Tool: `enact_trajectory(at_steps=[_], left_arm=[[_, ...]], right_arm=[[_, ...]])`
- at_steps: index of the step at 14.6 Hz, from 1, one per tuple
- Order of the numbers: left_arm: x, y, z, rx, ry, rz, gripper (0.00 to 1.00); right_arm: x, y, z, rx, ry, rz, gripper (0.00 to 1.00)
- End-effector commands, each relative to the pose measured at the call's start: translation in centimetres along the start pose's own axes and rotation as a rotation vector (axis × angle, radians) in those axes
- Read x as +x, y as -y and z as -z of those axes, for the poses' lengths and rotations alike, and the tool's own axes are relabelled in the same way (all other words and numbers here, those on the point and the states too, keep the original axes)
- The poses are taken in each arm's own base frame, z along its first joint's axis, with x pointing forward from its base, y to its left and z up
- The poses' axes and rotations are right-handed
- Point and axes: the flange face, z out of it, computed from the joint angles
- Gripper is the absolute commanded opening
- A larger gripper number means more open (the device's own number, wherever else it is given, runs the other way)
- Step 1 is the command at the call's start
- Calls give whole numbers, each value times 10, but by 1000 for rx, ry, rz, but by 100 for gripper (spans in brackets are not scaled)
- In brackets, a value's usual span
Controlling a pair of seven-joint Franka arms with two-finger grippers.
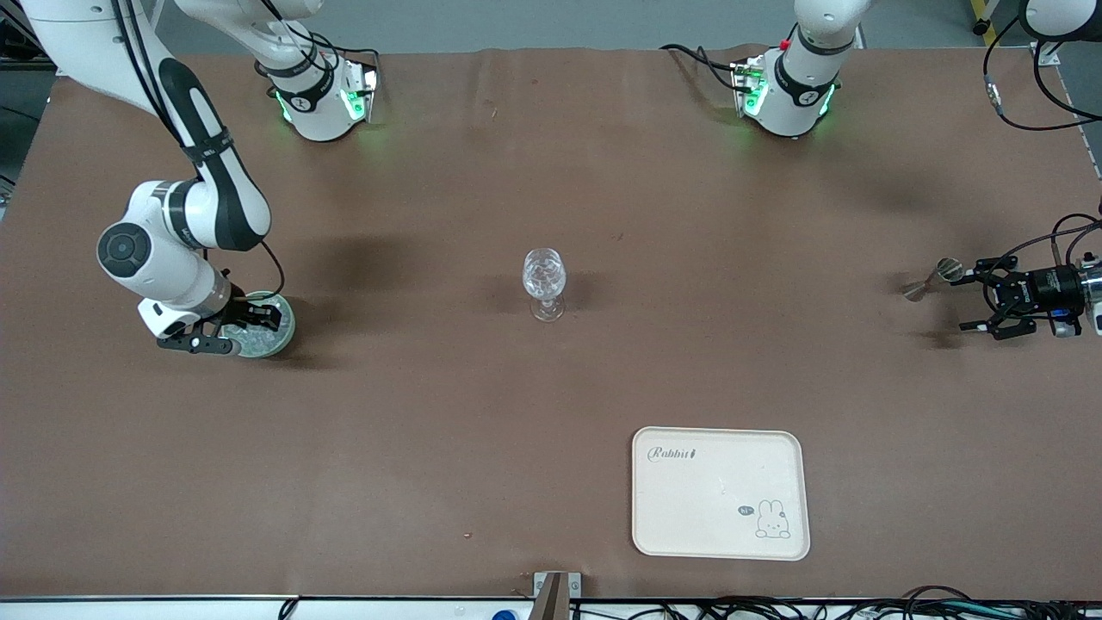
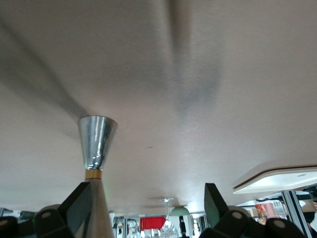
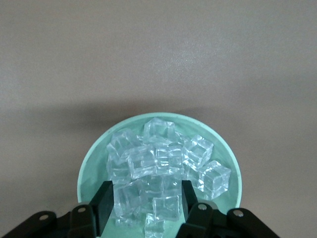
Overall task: Pour wine and add ice with both arms
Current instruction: 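Grasp an ice cube with the right gripper while the left gripper lifts the jigger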
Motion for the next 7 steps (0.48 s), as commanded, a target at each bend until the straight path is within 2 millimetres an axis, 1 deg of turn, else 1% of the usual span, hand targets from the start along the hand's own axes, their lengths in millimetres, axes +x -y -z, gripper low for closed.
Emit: enact_trajectory(at_steps=[1,3,5,6,7], left_arm=[[12,9,-11,6,97,28,100],[16,12,-17,-15,138,44,100],[19,17,-23,1,170,51,100],[22,22,-25,3,189,54,100],[29,29,-25,-9,198,64,100]], right_arm=[[-3,-1,-4,-7,-13,16,64],[-4,0,-7,-6,-9,15,64],[-5,2,-7,-4,-7,11,64],[-5,2,-7,-2,-7,7,64],[-5,2,-7,0,-6,3,64]])
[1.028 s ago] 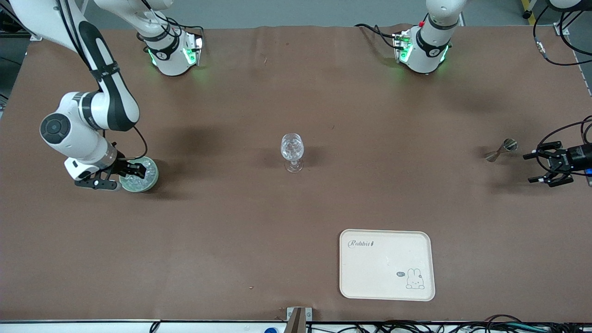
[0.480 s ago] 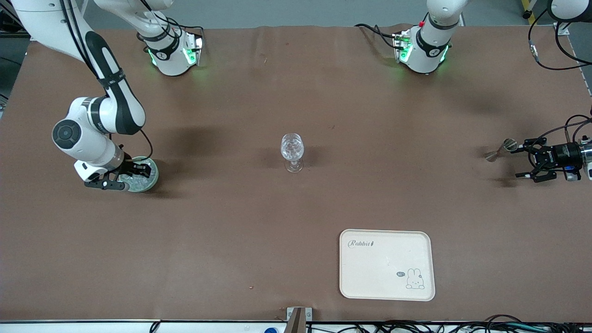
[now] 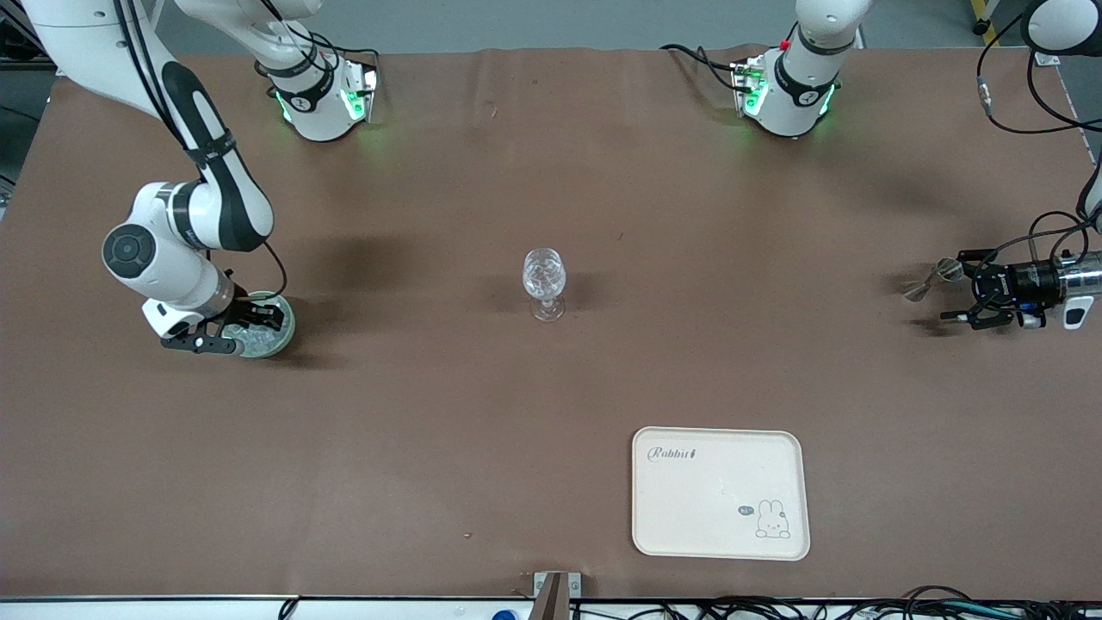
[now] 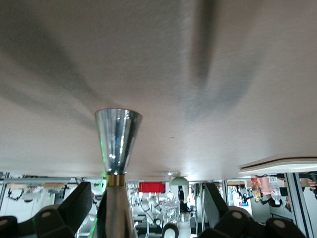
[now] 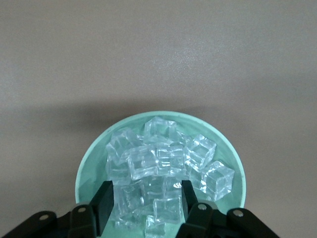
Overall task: Pour wine and add ice with both arms
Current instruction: 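Grasp an ice cube with the right gripper while the left gripper lifts the jigger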
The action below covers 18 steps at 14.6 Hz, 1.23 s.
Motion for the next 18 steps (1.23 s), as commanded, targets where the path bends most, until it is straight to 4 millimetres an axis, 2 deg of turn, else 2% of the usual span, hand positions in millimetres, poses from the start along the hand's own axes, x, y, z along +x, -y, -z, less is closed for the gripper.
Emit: enact_trajectory(at_steps=[1,3,5,11,14,18], left_arm=[[14,11,5,-31,52,12,100],[21,20,12,-85,77,24,99],[24,21,8,-85,94,27,97],[18,21,-4,-86,178,24,75],[18,20,-5,-88,179,24,68],[22,20,-7,-94,175,28,52]], right_arm=[[-4,1,-3,1,-4,-1,64],[-4,3,-3,2,-2,-1,64],[-5,4,-5,4,1,-3,63],[-6,4,-14,3,12,-4,56],[-9,5,-18,4,-4,-4,54],[-8,5,-17,3,2,-6,44]])
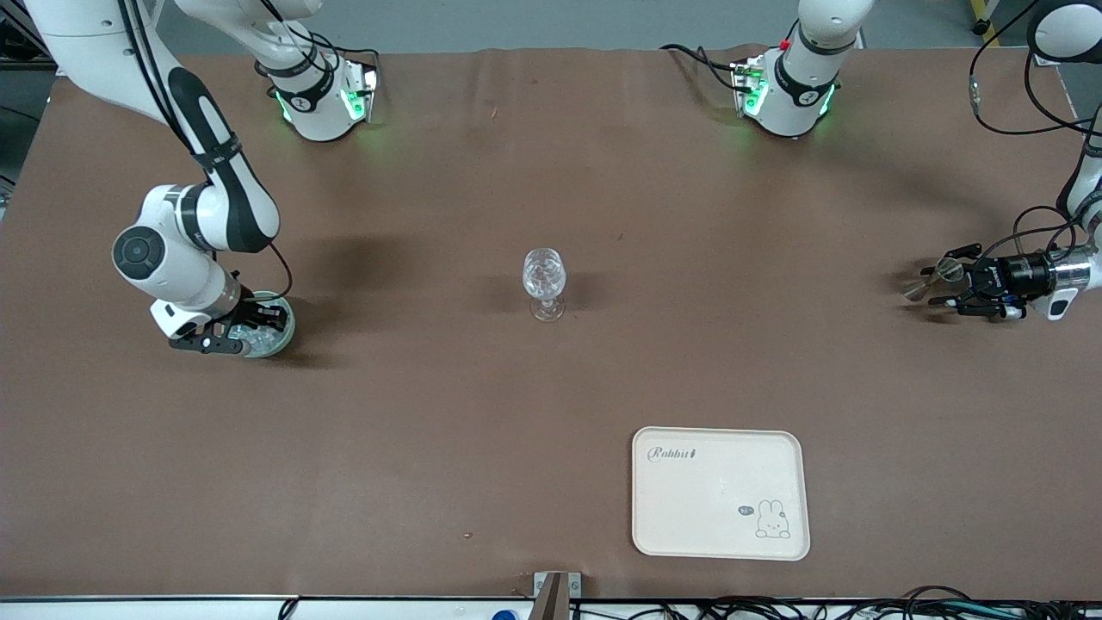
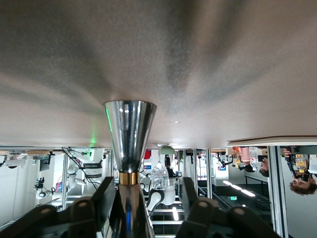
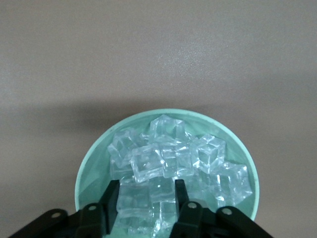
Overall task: Pour wine and add ice with both arms
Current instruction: 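Grasp an ice cube with the right gripper while the left gripper lifts the jigger, then lift the ice cube out of the bowl with the right gripper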
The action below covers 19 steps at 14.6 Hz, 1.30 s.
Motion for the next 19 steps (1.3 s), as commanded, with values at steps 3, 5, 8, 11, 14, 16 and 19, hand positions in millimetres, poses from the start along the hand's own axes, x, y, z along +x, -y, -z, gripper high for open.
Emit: enact_trajectory(at_steps=[3,5,8,11,14,16,19], left_arm=[[6,-2,-1,-29,15,4,41],[7,-3,-2,-30,11,9,32],[8,-3,-1,-35,3,10,31],[7,0,0,-37,4,9,41],[6,2,0,-37,6,9,40],[7,5,0,-38,9,15,39],[6,7,1,-32,5,17,38]], right_arm=[[-5,1,-5,1,11,-15,30],[-2,1,-1,0,25,-19,23],[5,4,7,-1,45,-14,12],[15,6,21,-2,68,-13,5],[25,6,45,-5,92,-14,3],[30,5,74,-1,70,-17,1],[39,-4,129,1,46,-31,1]])
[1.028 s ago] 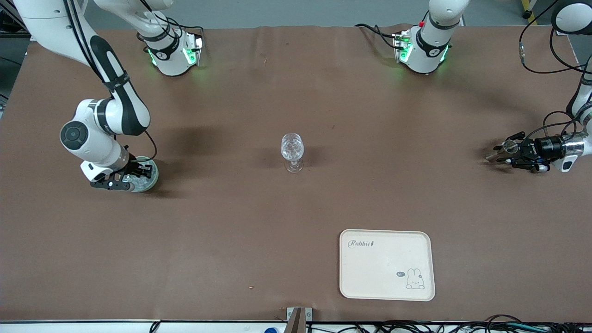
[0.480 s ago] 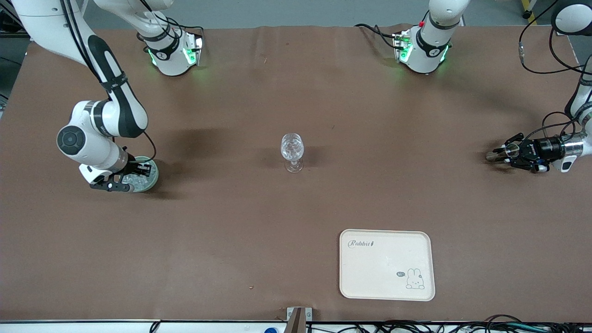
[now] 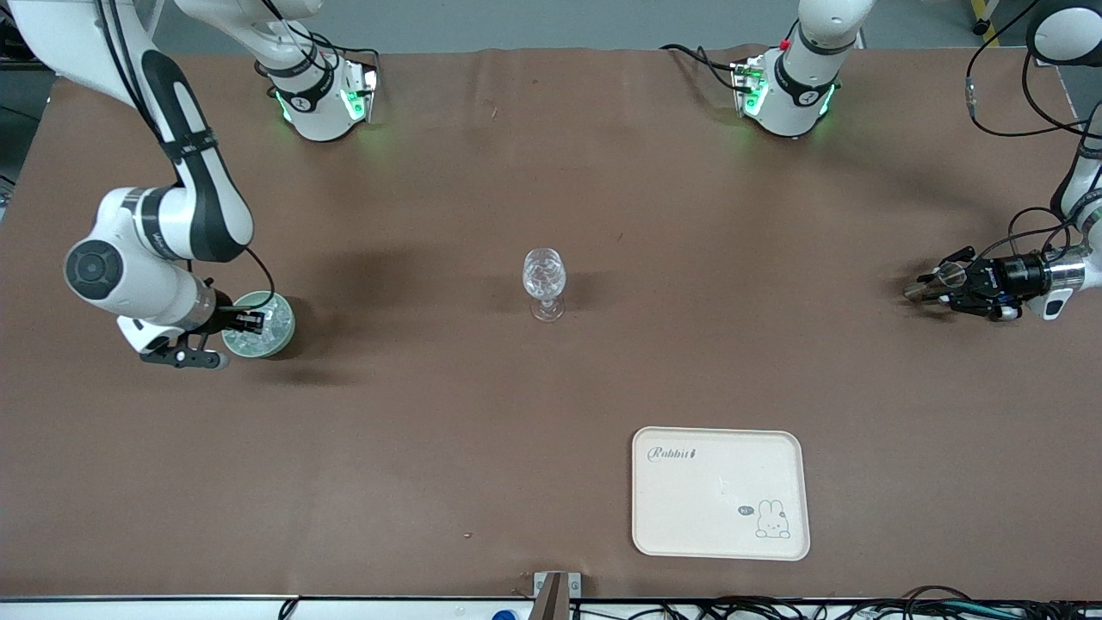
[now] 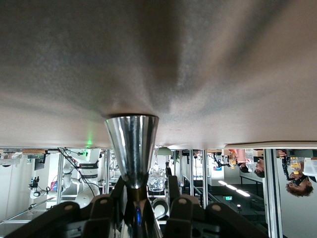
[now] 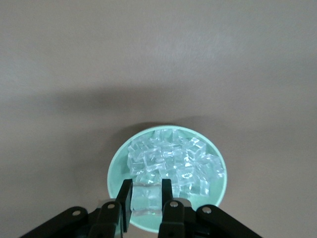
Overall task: Pour wine and add ice with both arms
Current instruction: 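Lift the ice cube out of the bowl with the right gripper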
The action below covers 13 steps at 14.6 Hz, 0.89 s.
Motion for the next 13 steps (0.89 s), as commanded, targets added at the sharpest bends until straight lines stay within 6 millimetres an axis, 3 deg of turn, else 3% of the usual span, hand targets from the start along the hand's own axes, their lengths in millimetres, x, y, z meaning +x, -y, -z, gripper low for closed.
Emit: enact_trajectory(at_steps=[1,4,8,11,13], left_arm=[[-2,2,2,-13,1,3,38],[-2,4,6,-18,-2,4,38],[-2,3,8,-19,-10,12,24],[-6,2,10,-19,-15,7,20],[-10,0,12,-17,-20,5,16]], right_arm=[[-5,-9,64,9,-45,-29,1],[-12,-34,126,22,-147,-69,1],[-20,-68,209,26,-198,-115,1],[-29,-77,280,24,-169,-128,1],[-37,-79,310,24,-170,-128,1]])
